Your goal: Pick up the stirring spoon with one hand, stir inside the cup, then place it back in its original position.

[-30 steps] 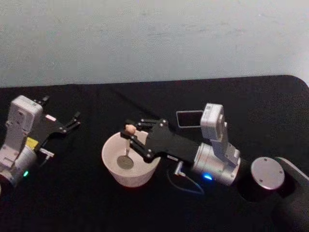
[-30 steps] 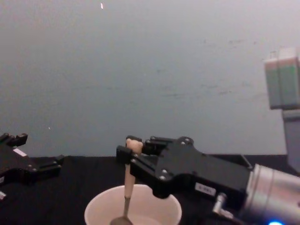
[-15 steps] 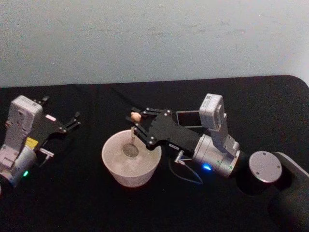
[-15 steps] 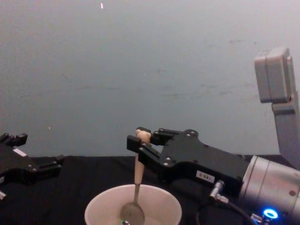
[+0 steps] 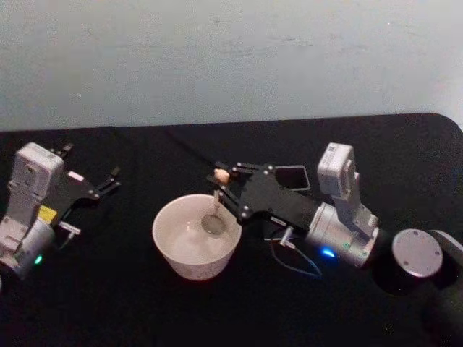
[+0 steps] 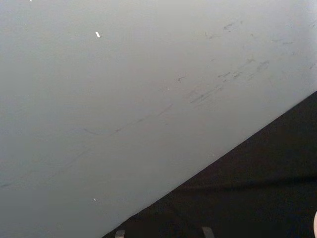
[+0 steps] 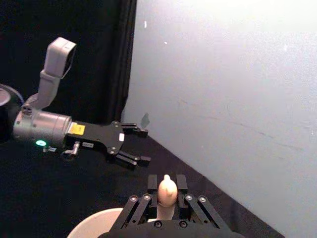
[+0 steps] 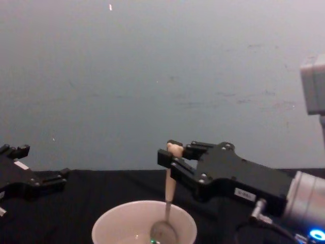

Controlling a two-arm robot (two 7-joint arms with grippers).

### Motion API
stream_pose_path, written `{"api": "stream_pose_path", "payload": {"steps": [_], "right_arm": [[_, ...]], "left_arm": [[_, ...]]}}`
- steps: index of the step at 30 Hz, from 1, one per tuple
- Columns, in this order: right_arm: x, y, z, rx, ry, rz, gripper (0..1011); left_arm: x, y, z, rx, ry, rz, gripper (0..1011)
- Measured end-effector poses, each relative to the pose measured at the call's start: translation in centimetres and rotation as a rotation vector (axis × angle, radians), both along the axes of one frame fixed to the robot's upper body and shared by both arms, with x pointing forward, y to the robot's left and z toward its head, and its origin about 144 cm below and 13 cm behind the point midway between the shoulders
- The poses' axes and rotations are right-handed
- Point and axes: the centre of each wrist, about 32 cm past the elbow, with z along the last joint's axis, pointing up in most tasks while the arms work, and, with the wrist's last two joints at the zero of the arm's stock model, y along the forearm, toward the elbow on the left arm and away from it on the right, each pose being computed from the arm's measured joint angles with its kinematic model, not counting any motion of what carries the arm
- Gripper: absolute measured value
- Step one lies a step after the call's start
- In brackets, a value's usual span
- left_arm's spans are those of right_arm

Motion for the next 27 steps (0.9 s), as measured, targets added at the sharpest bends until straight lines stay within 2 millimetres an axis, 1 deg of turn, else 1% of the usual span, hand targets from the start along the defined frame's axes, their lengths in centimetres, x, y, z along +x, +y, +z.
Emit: {"api": "stream_pose_path", "payload": {"steps": [1,7,11,15,20,27], "right_arm": [[-0.4,-0.4,0.0,-0.002,0.0,0.007,214],[-1.3,-0.9,0.1,0.0,0.009,0.034,214],[-2.3,-0.6,0.0,-0.002,0.021,0.074,214],[-2.7,-0.1,0.0,0.001,0.027,0.1,214],[-2.7,0.9,-0.1,0.008,0.032,0.114,214],[-1.6,2.3,-0.2,0.009,0.029,0.091,214]], "left_arm": [[0.0,0.0,0.0,0.0,0.0,0.0,1001],[0.0,0.0,0.0,0.0,0.0,0.0,1001],[0.0,0.0,0.0,0.0,0.0,0.0,1001],[0.0,0.0,0.0,0.0,0.0,0.0,1001],[0.0,0.0,0.0,0.0,0.0,0.0,1001],[0.0,0.0,0.0,0.0,0.0,0.0,1001]]}}
